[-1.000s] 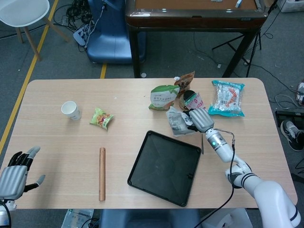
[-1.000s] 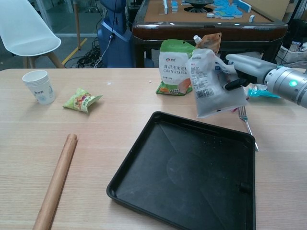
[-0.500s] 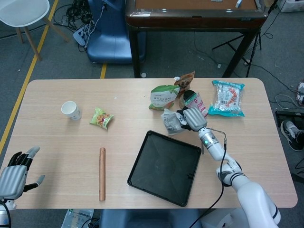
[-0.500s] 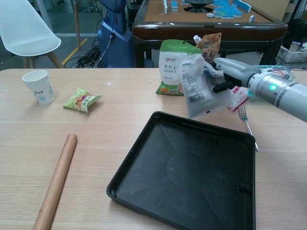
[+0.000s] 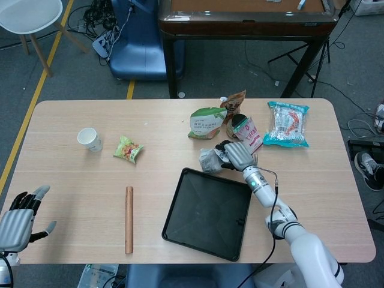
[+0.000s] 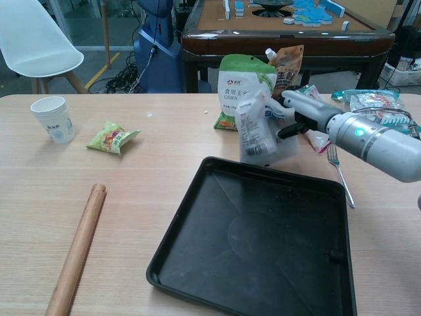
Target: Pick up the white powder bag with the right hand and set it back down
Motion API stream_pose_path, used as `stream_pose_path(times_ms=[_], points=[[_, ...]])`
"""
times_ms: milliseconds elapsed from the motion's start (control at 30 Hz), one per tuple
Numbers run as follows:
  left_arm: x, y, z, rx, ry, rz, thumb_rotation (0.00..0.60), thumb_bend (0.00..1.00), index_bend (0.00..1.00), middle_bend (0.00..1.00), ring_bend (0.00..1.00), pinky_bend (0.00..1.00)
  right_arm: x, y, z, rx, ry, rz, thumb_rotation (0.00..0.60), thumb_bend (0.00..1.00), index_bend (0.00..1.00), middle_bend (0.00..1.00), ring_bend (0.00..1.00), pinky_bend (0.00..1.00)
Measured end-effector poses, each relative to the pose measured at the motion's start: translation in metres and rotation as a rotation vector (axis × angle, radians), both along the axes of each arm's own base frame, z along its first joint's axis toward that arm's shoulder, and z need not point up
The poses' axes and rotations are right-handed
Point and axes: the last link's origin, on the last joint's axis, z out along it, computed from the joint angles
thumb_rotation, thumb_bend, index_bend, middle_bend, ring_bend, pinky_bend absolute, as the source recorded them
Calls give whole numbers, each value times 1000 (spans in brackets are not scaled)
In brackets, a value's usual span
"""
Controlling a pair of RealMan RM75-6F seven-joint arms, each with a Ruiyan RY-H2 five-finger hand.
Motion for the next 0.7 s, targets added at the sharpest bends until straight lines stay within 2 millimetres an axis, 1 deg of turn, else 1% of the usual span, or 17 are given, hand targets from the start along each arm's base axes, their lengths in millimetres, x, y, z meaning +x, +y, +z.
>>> stream_pose_path(times_ms=[33,100,167,233,400,567,700], points=[[0,0,0,-2,0,0,600,224,101,134,179,78,-2,1,0,6,1,0,600,694,433,365,216,323],[0,1,-2,-8,-3,-1,600,224,101,134,179,78,-5,4,1,21,1,-1,600,664,321,295,153,245],[1,1,-4,-12,-5,-2,600,225,101,134,179,78,-8,7,3,32,-4,0,600,634,265,264,130,222],[1,1,-4,-15,-5,-2,600,225,101,134,179,78,-11,12,5,41,-19,2,600,615,234,251,121,217],[3,3,-6,-21,-5,-9,600,225,101,134,179,77,-13,25,10,75,-70,7,600,604,183,234,115,215],[3,3,-7,-24,-10,-11,600,225,101,134,179,77,-11,41,12,135,-111,10,600,603,176,228,115,215],[2,1,-5,-17,-9,-8,600,225,101,134,179,77,-9,52,18,150,-115,24,600,603,176,228,114,215]])
